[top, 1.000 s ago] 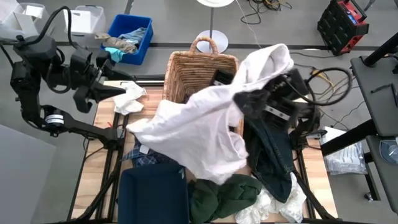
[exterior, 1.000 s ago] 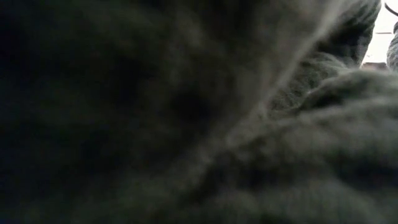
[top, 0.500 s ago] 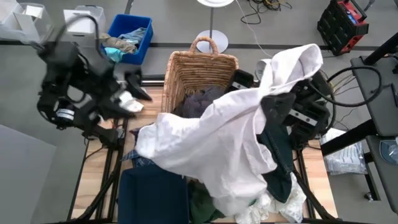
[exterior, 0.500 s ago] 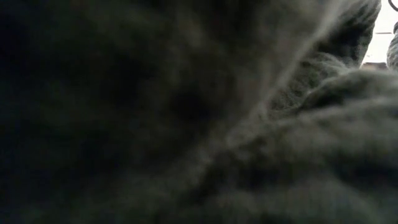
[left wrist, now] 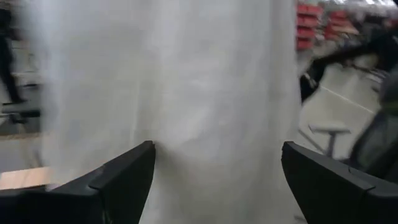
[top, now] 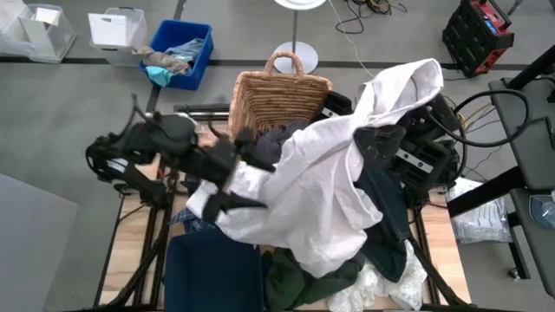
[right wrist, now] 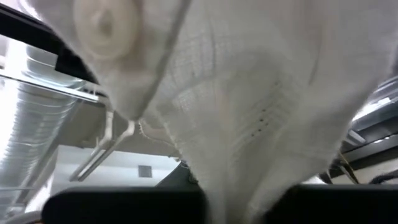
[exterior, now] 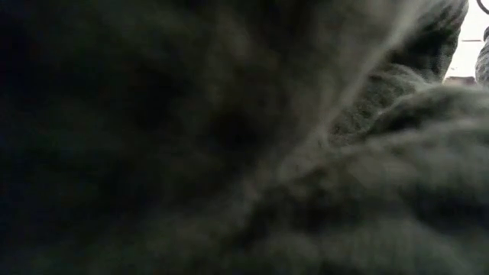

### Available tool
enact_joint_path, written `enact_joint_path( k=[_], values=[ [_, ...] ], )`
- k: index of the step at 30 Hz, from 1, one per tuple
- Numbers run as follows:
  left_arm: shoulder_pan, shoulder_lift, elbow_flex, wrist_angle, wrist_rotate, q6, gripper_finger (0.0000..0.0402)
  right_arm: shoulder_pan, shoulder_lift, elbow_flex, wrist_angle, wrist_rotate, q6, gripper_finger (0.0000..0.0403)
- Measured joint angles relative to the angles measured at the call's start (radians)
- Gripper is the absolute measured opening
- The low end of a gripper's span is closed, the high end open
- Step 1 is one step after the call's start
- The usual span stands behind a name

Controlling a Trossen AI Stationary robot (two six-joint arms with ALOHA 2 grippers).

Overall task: Sort clothes
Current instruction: Put the white polo shirt into the blue laundry organizer

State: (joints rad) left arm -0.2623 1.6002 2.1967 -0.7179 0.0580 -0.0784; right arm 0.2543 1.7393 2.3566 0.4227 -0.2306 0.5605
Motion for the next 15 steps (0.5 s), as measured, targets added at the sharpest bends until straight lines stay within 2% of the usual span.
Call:
enact_joint_path(
  k=[3,10,13,15],
  values=[
    [-0.008,0.027,0.0,0.001,0.03,-0.02,0.0324,-0.008,0.001,0.0,-0.008,0.004,0.0,0.0012],
    [-0.016,0.094,0.002,0.004,-0.035,-0.035,0.0316,-0.02,0.001,0.0,-0.03,0.061,-0.057,0.0012],
    [-0.016,0.105,0.002,0.009,-0.068,-0.019,0.0289,-0.02,0.002,-0.001,-0.033,0.1,-0.091,0.0012],
    [-0.025,0.106,0.002,0.019,-0.069,0.005,0.0253,-0.02,0.002,-0.001,-0.032,0.115,-0.12,0.0012]
  ],
)
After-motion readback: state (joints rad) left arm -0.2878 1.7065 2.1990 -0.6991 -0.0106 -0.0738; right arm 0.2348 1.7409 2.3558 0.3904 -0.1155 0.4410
